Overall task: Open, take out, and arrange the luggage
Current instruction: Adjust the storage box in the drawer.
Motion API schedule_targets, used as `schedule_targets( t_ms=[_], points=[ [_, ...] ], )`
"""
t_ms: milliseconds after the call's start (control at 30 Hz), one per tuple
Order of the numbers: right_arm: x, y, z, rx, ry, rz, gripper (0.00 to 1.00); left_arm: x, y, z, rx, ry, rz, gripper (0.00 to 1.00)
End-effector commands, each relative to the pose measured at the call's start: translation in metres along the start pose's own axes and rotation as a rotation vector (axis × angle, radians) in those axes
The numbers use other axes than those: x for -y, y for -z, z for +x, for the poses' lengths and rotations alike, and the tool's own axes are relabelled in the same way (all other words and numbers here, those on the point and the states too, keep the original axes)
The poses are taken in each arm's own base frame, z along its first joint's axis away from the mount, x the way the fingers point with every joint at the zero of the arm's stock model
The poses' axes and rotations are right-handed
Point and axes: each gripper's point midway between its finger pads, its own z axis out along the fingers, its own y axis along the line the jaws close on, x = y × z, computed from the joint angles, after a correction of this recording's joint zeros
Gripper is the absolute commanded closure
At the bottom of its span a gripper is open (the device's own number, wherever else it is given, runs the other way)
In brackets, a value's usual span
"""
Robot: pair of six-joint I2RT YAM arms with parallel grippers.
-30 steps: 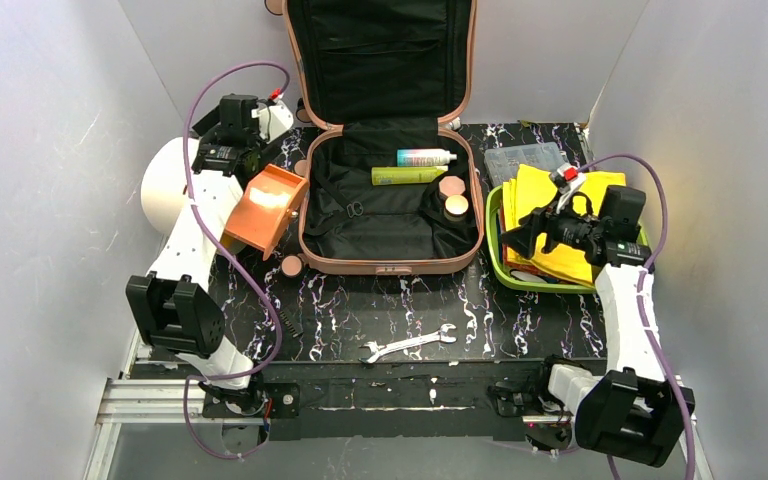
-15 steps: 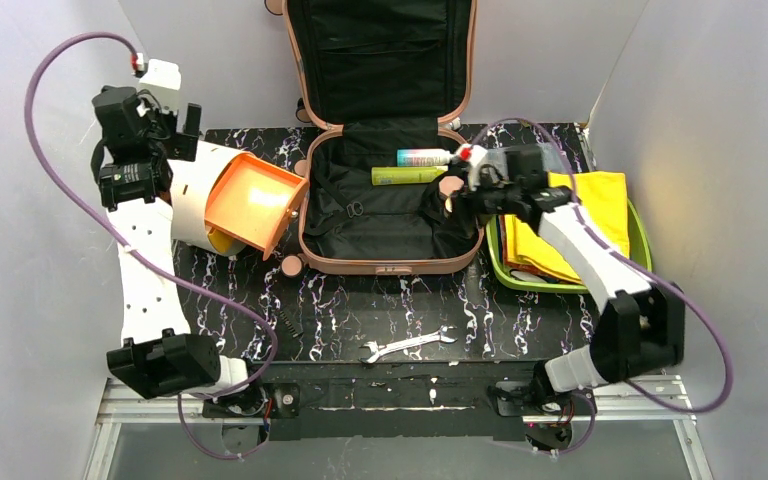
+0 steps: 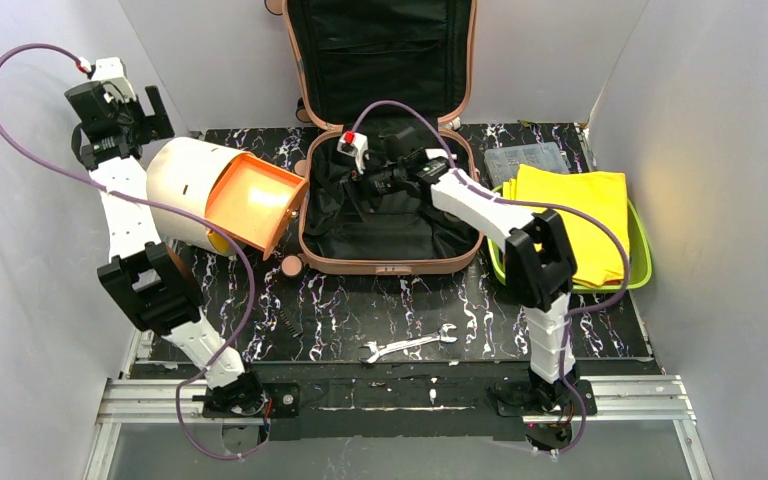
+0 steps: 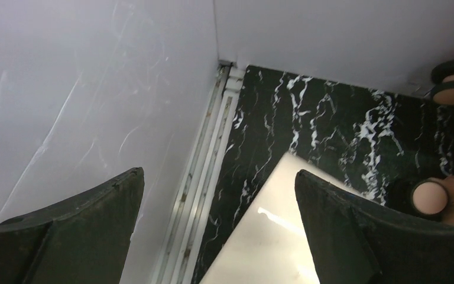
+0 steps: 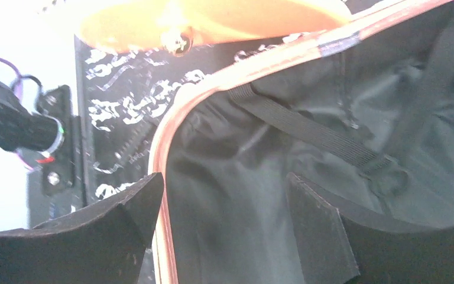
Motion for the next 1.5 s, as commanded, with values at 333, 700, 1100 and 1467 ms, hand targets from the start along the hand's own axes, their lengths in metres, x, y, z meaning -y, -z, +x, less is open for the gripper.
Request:
schedule_targets(
  t_ms=[333, 700, 1100, 1467],
  points=[
    [-0.012, -0.055, -0.009, 0.052, -0.239, -0.173, 0.17, 0.032, -0.045, -0.003, 0.041, 0.114, 0.189, 0.02],
    [-0.029, -0.094, -0.034, 0.094, -0.235, -0.285, 0.17, 0.041, -0.064, 0.046, -0.035, 0.168, 0.221, 0.02],
    [-0.032, -0.109, -0.064, 0.167, -0.115, -0.328, 0.17, 0.055, -0.059, 0.085, -0.106, 0.224, 0.266, 0.02],
    [-0.032, -0.132, -0.061, 0.156, -0.037, -0.277, 0.15, 0.064, -0.048, 0.109, -0.147, 0.238, 0.284, 0.02]
  ],
)
